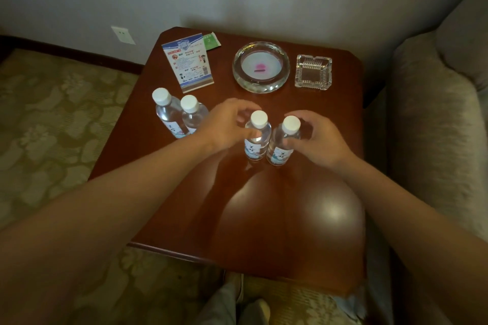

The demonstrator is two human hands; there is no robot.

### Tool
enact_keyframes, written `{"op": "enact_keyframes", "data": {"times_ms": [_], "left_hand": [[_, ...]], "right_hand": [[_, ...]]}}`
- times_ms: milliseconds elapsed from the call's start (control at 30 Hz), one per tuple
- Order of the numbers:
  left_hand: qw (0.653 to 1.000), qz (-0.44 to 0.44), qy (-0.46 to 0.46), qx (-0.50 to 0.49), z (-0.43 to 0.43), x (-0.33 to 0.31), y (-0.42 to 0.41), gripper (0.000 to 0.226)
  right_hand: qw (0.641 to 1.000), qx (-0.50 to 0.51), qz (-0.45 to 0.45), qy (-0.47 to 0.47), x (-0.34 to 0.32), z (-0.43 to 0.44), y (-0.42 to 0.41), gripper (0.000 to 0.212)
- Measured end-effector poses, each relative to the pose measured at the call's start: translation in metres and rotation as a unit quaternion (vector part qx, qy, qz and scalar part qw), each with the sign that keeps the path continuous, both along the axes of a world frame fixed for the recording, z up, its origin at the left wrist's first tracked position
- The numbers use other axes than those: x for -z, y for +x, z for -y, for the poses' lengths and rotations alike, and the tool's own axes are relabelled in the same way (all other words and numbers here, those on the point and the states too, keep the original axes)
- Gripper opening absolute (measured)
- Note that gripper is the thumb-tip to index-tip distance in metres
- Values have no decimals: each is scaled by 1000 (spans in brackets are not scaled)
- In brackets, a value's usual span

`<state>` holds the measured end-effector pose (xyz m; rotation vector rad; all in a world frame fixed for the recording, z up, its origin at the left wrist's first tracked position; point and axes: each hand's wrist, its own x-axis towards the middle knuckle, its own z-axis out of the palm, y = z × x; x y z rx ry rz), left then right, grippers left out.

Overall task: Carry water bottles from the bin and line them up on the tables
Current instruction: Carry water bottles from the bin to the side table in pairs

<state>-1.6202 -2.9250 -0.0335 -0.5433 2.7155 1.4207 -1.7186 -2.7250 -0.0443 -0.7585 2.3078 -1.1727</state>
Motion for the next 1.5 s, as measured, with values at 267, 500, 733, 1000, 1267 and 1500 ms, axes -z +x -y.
{"op": "enact_keyframes", "data": {"times_ms": [267, 500, 733, 1000, 1267, 1500], "left_hand": [[972, -21, -211, 103, 6, -18, -6, 34], [954, -21, -278, 114, 34, -24, -4, 37], [953, -3, -289, 93, 63, -25, 6, 38], [956, 4, -286, 68, 71, -29, 12, 36], [962, 1, -270, 40, 68, -26, 14, 40], [958, 21, -282, 54, 67, -26, 20, 57]], "right_hand": [[999, 15, -35, 30, -8, 8, 1, 35], [1000, 10, -17, 7, -8, 36, 8, 33], [1000, 2, -5, -3, -5, 67, 15, 32], [1000, 1, -1, 4, -5, 83, 16, 33], [1000, -1, -3, 6, -4, 83, 16, 35], [999, -15, 20, 37, -3, 78, 21, 73]]}}
